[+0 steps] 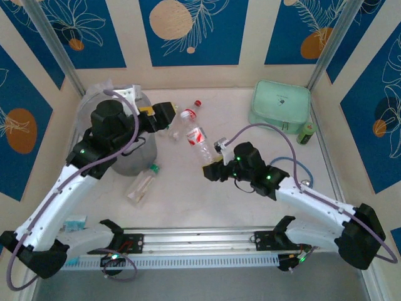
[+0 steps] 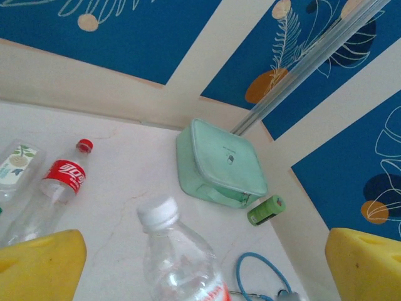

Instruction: Put the plastic bottles in the bin

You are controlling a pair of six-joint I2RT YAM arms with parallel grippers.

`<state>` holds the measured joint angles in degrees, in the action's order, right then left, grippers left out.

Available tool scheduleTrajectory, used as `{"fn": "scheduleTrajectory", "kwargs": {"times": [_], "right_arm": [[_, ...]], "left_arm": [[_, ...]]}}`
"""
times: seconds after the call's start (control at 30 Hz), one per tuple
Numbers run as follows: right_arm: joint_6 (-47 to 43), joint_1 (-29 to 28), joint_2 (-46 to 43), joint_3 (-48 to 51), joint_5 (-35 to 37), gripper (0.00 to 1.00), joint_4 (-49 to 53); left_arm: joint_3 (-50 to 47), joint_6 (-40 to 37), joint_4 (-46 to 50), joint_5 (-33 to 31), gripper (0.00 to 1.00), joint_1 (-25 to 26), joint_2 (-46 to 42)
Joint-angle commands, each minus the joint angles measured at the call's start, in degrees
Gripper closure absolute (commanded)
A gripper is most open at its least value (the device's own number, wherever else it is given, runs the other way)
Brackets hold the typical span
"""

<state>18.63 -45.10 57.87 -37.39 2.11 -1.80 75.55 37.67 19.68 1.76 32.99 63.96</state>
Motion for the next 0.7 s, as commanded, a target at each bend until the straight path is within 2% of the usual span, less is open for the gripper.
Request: {"fn": "scheduleTrajectory", "kwargs": {"times": [0.0, 0.2, 0.4, 0.53, 0.67], "right_arm": [[-0.89, -1.25, -2.13, 0.45, -0.77, 0.58, -8.89], [-2.11, -3.12, -1.79, -0.09, -2.2, 0.58, -9.11], [-2.96, -4.03, -0.62, -0.71, -1.8, 0.58, -7.97], [-3.24, -4.27, 0.13, -1.26, -1.85, 0.58, -7.95], [-3.26, -4.38, 1.19, -1.87, -2.4, 0.55, -7.46]], "left_arm": [[-1.0, 2.38, -4.03, 1.31, 0.05, 1.19, 1.93], [-2.95, 3.37, -8.59, 1.89, 0.14, 3.19, 4.42], [-3.3, 4.17, -10.39, 2.22, 0.3, 3.99, 5.7], [-2.75, 3.66, -9.09, 1.3, 0.52, 3.98, 5.76], [-2.71, 3.31, -8.88, 0.03, 0.66, 4.01, 5.2]]}}
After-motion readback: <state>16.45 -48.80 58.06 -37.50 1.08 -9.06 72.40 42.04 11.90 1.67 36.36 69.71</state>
